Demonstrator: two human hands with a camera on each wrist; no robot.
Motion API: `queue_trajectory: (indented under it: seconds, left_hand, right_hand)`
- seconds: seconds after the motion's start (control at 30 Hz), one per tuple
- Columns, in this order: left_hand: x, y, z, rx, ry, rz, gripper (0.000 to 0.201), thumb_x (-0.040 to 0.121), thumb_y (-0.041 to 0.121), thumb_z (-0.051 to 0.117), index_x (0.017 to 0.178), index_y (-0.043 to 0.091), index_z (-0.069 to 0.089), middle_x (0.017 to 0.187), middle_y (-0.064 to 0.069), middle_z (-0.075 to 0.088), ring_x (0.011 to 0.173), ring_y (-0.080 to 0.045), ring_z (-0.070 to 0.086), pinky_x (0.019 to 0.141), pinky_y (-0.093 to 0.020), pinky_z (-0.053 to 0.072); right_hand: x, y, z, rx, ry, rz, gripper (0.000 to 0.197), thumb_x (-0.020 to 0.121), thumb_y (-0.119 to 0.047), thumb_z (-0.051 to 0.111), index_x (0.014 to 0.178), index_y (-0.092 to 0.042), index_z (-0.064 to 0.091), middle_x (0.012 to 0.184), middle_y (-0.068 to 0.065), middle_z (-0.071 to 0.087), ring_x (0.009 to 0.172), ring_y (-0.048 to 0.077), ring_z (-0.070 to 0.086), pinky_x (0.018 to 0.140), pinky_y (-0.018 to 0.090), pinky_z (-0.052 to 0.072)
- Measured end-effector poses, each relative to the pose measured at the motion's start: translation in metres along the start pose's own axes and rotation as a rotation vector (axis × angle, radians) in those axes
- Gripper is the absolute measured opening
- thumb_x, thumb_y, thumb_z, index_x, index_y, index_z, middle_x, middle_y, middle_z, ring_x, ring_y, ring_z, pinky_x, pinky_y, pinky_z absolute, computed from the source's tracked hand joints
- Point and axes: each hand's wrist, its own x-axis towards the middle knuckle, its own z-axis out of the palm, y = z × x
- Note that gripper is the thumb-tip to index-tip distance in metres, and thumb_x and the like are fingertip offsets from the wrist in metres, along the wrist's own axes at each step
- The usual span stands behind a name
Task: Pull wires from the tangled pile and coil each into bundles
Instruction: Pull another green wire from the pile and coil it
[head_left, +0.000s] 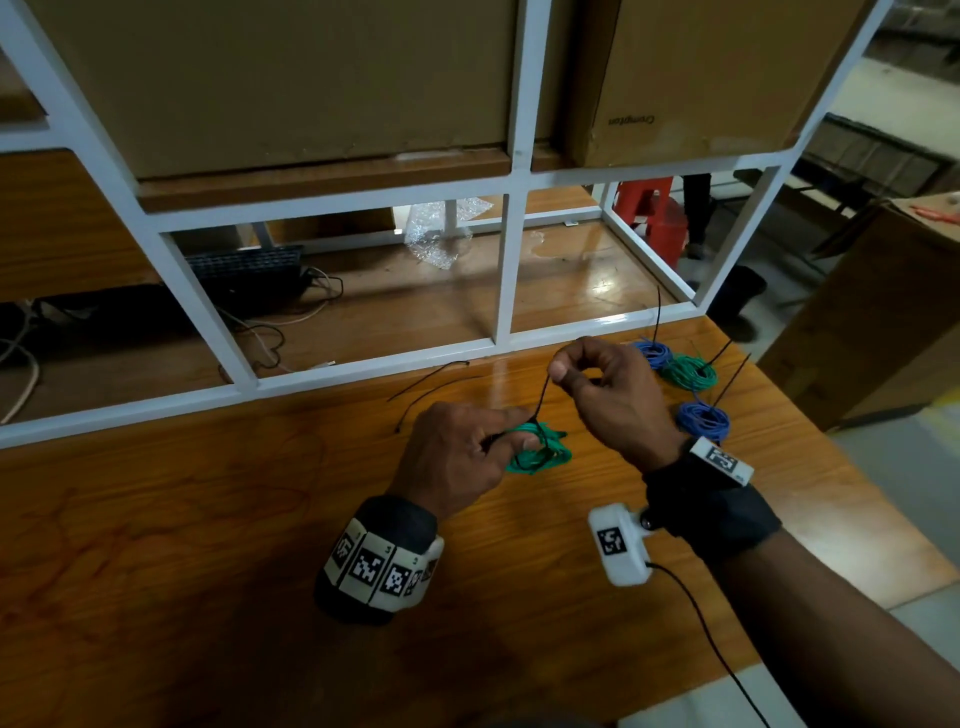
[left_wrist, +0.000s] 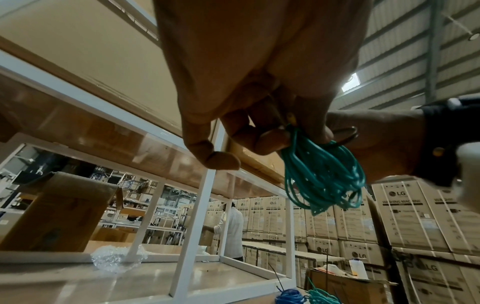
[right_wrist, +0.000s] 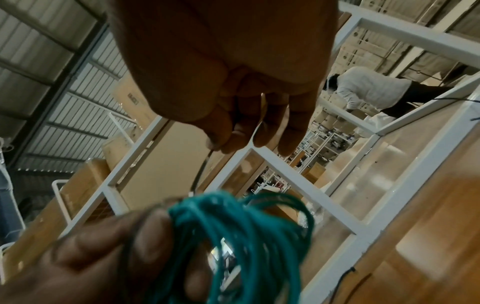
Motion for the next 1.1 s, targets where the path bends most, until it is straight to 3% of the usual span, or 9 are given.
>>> queue_trajectory:
  seconds: [0.1, 0.17, 0.3, 0.4, 0.5, 0.6, 0.77, 0.93, 1.1]
  left_hand:
    - [-0.004, 0.001, 0.006, -0.072, -0.05, -0.024, 0.029, 0.089, 0.035, 0.073, 0.115, 0.024, 0.073, 0.098, 0.004, 0.077, 0.069, 0.011, 0.063, 0.055, -0.007, 0.05]
    - [-0.007, 0.002, 0.012, -0.128, -0.061, -0.059, 0.028, 0.089, 0.036, 0.072, 0.116, 0.026, 0.072, 0.101, 0.004, 0.077, 0.074, 0.011, 0.066, 0.053, -0.008, 0.05]
    - [-0.007, 0.003, 0.02, -0.161, -0.05, -0.103, 0.028, 0.089, 0.034, 0.073, 0.115, 0.027, 0.073, 0.102, 0.004, 0.076, 0.079, 0.007, 0.069, 0.053, -0.006, 0.048]
    - [-0.009, 0.0, 0.024, -0.183, -0.04, -0.143, 0.029, 0.088, 0.037, 0.073, 0.116, 0.03, 0.073, 0.107, 0.006, 0.076, 0.084, 0.005, 0.07, 0.057, -0.018, 0.058]
    - [-0.015, -0.002, 0.026, -0.205, -0.054, -0.183, 0.03, 0.088, 0.04, 0.072, 0.118, 0.039, 0.07, 0.108, 0.013, 0.074, 0.085, 0.006, 0.07, 0.06, -0.026, 0.061]
    - [-0.019, 0.0, 0.031, -0.229, -0.07, -0.193, 0.025, 0.089, 0.039, 0.072, 0.114, 0.039, 0.072, 0.106, 0.012, 0.075, 0.084, 0.008, 0.07, 0.062, -0.028, 0.061]
    - [-0.01, 0.01, 0.039, -0.177, -0.15, -0.158, 0.026, 0.09, 0.04, 0.07, 0.114, 0.032, 0.075, 0.107, 0.013, 0.074, 0.086, 0.008, 0.069, 0.063, -0.017, 0.058]
    - [0.005, 0.008, 0.051, -0.203, -0.241, -0.217, 0.032, 0.084, 0.052, 0.065, 0.11, 0.035, 0.075, 0.107, 0.012, 0.075, 0.085, 0.004, 0.07, 0.065, -0.031, 0.062]
    - [0.023, 0.017, 0.075, -0.285, -0.287, -0.293, 0.028, 0.084, 0.044, 0.072, 0.107, 0.029, 0.077, 0.108, 0.012, 0.075, 0.093, 0.002, 0.07, 0.075, -0.029, 0.063]
  right_hand:
    - [0.015, 0.003, -0.018, 0.081, 0.108, 0.057, 0.018, 0.097, -0.016, 0.067, 0.081, -0.023, 0.069, 0.079, -0.009, 0.068, 0.071, 0.002, 0.061, 0.066, 0.026, 0.049]
    - [0.026, 0.007, -0.031, 0.159, 0.17, 0.105, 0.016, 0.097, -0.015, 0.067, 0.082, -0.02, 0.07, 0.077, -0.007, 0.069, 0.073, 0.009, 0.062, 0.073, 0.037, 0.055]
    - [0.031, 0.012, -0.033, 0.317, 0.089, 0.247, 0.019, 0.102, -0.011, 0.06, 0.084, -0.015, 0.067, 0.083, 0.0, 0.072, 0.085, 0.016, 0.068, 0.082, 0.042, 0.057]
    - [0.026, 0.011, -0.025, 0.635, -0.016, 0.393, 0.021, 0.108, -0.01, 0.047, 0.09, -0.012, 0.058, 0.096, 0.012, 0.076, 0.1, 0.023, 0.074, 0.091, 0.044, 0.057]
    - [0.023, 0.013, -0.019, 0.829, 0.01, 0.494, 0.022, 0.109, -0.006, 0.042, 0.09, -0.009, 0.054, 0.08, 0.012, 0.072, 0.092, 0.032, 0.076, 0.078, 0.04, 0.063]
    - [0.021, 0.015, -0.014, 0.777, 0.059, 0.509, 0.023, 0.106, 0.0, 0.041, 0.088, -0.01, 0.051, 0.068, 0.006, 0.058, 0.07, 0.024, 0.07, 0.06, 0.03, 0.058]
    - [0.032, 0.028, -0.012, 0.672, 0.112, 0.525, 0.027, 0.096, 0.009, 0.034, 0.086, -0.01, 0.049, 0.067, 0.008, 0.051, 0.054, 0.021, 0.057, 0.049, 0.029, 0.049]
    - [0.031, 0.057, -0.019, 0.607, 0.185, 0.55, 0.022, 0.096, 0.006, 0.038, 0.086, -0.008, 0.051, 0.066, 0.008, 0.053, 0.051, 0.022, 0.058, 0.052, 0.033, 0.051]
    - [0.022, 0.084, -0.04, 0.541, 0.231, 0.473, 0.014, 0.101, 0.001, 0.047, 0.09, -0.007, 0.052, 0.071, 0.012, 0.059, 0.056, 0.024, 0.063, 0.058, 0.039, 0.054]
